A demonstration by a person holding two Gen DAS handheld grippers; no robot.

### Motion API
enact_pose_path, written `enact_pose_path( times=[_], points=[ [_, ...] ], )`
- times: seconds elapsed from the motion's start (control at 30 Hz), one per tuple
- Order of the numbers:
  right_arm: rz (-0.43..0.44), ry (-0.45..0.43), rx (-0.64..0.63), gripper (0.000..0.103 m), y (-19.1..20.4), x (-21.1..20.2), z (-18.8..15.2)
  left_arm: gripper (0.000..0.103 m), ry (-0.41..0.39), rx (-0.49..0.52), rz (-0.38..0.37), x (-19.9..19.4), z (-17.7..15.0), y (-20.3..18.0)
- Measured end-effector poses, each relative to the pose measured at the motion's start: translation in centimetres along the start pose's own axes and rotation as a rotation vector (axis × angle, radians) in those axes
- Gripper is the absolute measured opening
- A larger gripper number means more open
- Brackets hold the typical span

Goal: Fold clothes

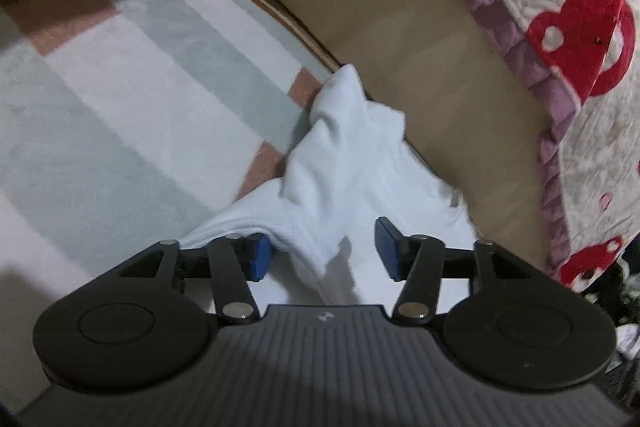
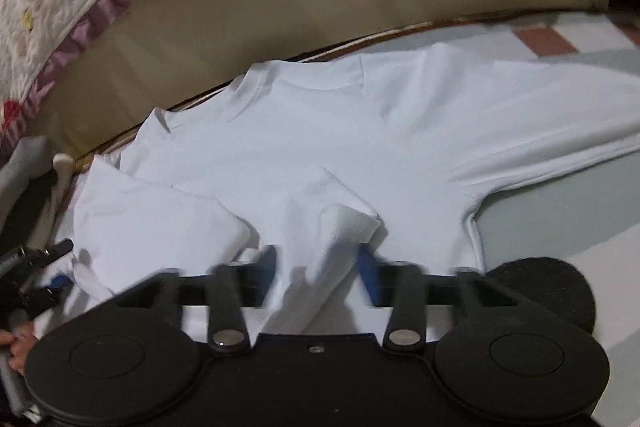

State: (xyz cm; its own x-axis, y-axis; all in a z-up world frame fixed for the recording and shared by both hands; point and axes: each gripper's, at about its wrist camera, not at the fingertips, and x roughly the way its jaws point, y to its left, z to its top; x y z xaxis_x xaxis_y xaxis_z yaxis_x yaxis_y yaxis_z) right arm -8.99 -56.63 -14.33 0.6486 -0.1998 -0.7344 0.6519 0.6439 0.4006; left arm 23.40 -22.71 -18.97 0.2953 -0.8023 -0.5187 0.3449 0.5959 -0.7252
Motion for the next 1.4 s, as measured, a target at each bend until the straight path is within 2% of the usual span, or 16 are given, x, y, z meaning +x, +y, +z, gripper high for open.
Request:
enact_pose_path(
  times=[0.07,0.13,0.2,0.23,0.3,0.33,0.37,0.43,0.6,0.8,0.97,1.07,1.1,1.23,1.3,1.4],
  points=[
    [0.011,0.011,0.049,0.057,-0.6,0.4,0.5,0.056,-0.003,-0.019,-0.013,0.1,0.3,0.0],
    [-0.012,0.03,0.042,0.059,-0.6,1.8,0.8,0.047,-0.016,-0.047,-0.013,-0.2,0.7,0.3],
    [-0.064,0.028,-0.019,0.059,-0.9,3.0,1.3,0.017,-0.043,-0.082,0.007,-0.7,1.0,1.0],
    [-0.06,0.02,-0.044,0.059,-0.9,3.4,1.5,0.011,-0.06,-0.102,0.022,-0.9,1.1,1.5],
    [0.044,0.056,-0.115,0.046,-0.8,4.0,2.1,0.009,-0.111,-0.157,0.041,-1.7,1.3,2.7],
    [0.109,0.093,-0.167,0.019,-0.5,4.5,2.4,0.009,-0.131,-0.185,0.047,-2.1,1.4,3.2],
    [0.172,0.128,-0.221,0.012,-0.2,4.9,2.6,0.009,-0.134,-0.216,0.039,-2.2,1.4,3.6],
    [0.157,0.058,-0.336,0.012,0.9,3.4,2.4,0.009,-0.139,-0.273,0.025,-2.4,1.5,4.2],
    [0.104,-0.129,-0.203,0.011,-0.7,-1.8,1.4,0.009,-0.132,-0.327,0.027,-1.9,1.3,5.0],
    [0.057,-0.074,-0.172,0.014,-3.1,-1.7,0.5,0.011,-0.098,-0.323,0.052,-1.4,1.6,5.3],
    [0.017,-0.028,-0.147,0.028,-5.1,-1.7,-0.2,0.016,0.036,-0.244,0.144,-1.9,3.1,3.7],
    [0.029,-0.027,-0.144,0.042,-4.9,-1.5,0.4,0.047,0.15,-0.088,0.17,-3.0,4.5,1.3],
    [0.045,-0.019,-0.15,0.043,-4.8,-1.2,0.8,0.048,0.161,-0.005,0.167,-3.5,4.8,0.3],
    [0.054,0.055,-0.223,0.05,-3.6,1.0,1.0,0.051,0.099,0.253,0.208,-5.0,5.5,-3.4],
    [0.046,0.049,-0.292,0.053,-2.8,1.8,0.6,0.061,0.032,0.334,0.208,-4.9,5.8,-4.4],
    [0.035,0.036,-0.349,0.056,-1.9,1.8,0.3,0.062,0.021,0.493,0.23,-1.1,6.1,-5.2]
  ],
)
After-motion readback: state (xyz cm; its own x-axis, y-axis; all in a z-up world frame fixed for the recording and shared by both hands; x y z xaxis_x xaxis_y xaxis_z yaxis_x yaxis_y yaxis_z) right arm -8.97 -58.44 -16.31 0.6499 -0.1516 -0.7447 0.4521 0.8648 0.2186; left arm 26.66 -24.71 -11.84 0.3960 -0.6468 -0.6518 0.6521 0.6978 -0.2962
